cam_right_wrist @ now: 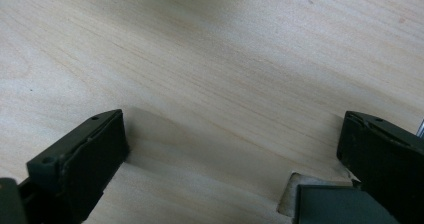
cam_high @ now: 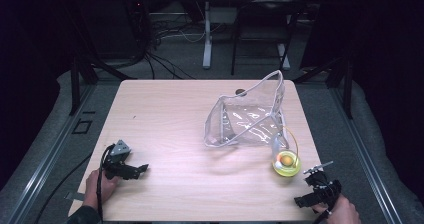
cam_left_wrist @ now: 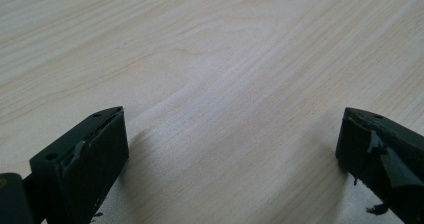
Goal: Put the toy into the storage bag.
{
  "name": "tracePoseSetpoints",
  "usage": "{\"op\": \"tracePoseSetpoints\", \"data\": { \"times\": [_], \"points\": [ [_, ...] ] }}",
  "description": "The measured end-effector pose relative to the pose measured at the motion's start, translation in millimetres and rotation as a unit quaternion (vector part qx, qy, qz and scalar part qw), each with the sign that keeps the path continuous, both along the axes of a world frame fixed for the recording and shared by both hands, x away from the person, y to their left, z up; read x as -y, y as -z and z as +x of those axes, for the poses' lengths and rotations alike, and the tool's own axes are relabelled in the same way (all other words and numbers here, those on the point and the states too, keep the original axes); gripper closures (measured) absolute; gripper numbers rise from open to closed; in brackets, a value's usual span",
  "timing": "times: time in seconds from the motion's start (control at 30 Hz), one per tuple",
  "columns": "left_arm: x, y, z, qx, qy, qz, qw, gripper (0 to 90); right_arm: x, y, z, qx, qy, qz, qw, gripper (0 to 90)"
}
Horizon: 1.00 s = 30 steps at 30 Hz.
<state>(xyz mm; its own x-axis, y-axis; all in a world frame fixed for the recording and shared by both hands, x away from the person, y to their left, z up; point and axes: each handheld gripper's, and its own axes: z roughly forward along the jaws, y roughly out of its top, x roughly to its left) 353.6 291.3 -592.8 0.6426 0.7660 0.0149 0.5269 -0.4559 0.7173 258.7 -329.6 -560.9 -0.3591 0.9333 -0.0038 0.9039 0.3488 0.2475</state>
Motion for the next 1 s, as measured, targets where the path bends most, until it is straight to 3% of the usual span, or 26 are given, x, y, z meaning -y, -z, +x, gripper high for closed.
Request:
{"op": "tracePoseSetpoints", "data": {
  "times": [0.5,0.57,0.63,0.8,0.93,0.97,1.0],
  "points": [
    [-0.1,0.0,0.0,0.000,0.001,0.000,1.0000,0.5,-1.4,-0.2,2.0,-0.010,-0.009,-0.002,0.9999,0.0],
    [0.0,0.0,0.1,0.000,0.000,0.000,1.0000,0.4,-0.4,-1.5,2.4,-0.027,-0.012,-0.010,0.9995,0.0],
    [0.1,0.1,0.0,-0.001,0.000,-0.001,1.0000,0.4,0.1,-2.9,1.4,-0.016,-0.006,-0.025,0.9995,0.0],
    [0.0,0.1,-0.1,0.000,0.000,-0.001,1.0000,0.4,2.4,-9.3,0.2,-0.018,0.006,-0.008,0.9998,0.0],
    [0.0,0.0,-0.1,0.000,0.000,0.000,1.0000,0.4,-0.9,-16.0,-1.0,-0.019,-0.001,0.004,0.9998,0.0],
    [0.2,0.1,-0.2,0.000,-0.001,-0.001,1.0000,0.4,-3.0,-15.7,-2.4,-0.003,0.008,0.017,0.9998,0.0],
    [0.4,0.2,-0.4,-0.001,-0.002,-0.002,1.0000,0.4,-4.0,-18.6,-2.3,-0.005,0.008,0.020,0.9998,0.0]
  ]
}}
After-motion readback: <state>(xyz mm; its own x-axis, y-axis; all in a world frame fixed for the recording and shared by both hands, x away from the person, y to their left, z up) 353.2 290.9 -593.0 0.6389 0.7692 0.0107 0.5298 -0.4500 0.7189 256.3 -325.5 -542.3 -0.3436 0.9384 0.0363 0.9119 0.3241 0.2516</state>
